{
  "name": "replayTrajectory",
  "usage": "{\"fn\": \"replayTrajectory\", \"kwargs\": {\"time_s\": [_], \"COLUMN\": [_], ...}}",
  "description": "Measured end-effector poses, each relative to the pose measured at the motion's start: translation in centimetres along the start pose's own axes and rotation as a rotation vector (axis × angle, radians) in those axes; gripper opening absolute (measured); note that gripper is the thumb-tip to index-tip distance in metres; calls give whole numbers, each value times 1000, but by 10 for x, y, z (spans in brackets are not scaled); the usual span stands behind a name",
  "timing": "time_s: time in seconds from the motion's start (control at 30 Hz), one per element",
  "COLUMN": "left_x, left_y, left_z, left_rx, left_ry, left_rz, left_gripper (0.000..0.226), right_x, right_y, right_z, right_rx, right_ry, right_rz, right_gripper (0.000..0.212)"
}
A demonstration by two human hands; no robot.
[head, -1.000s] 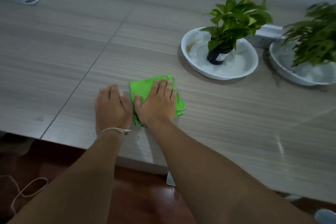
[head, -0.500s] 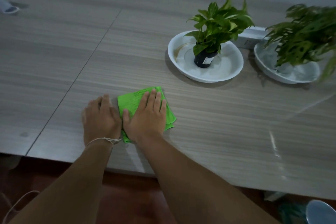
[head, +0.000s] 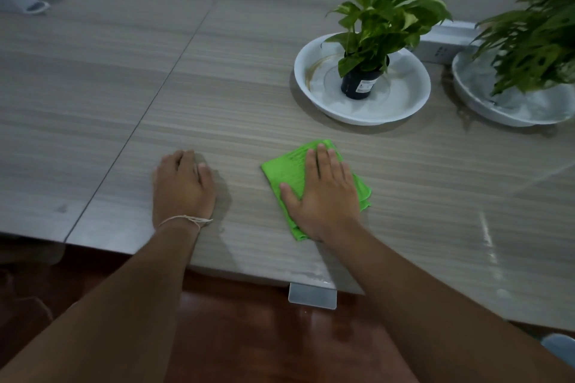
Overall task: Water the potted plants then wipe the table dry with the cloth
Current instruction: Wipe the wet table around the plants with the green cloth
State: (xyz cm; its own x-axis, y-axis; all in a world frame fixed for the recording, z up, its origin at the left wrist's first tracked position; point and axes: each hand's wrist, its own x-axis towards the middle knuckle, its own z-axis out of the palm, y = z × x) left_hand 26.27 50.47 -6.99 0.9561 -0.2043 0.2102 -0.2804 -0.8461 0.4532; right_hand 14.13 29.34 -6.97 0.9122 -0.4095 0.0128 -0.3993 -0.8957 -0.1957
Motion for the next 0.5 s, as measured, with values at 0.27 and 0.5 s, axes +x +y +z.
{"fn": "replayTrajectory", "kwargs": {"time_s": [0.27, 0.5], "left_x": [-1, -9], "left_y": [3, 11], "left_z": [-5, -9], "left_rx": [57, 96], "left_ry": [-54, -61], "left_rz": [-4, -3], "left_gripper": [52, 57], "right_x": [-22, -69], "right_y": [96, 147], "right_z": [-26, -38], "right_rx": [-71, -49], "right_ry": [-25, 8], "right_rz": [92, 100], "right_gripper": [96, 96]}}
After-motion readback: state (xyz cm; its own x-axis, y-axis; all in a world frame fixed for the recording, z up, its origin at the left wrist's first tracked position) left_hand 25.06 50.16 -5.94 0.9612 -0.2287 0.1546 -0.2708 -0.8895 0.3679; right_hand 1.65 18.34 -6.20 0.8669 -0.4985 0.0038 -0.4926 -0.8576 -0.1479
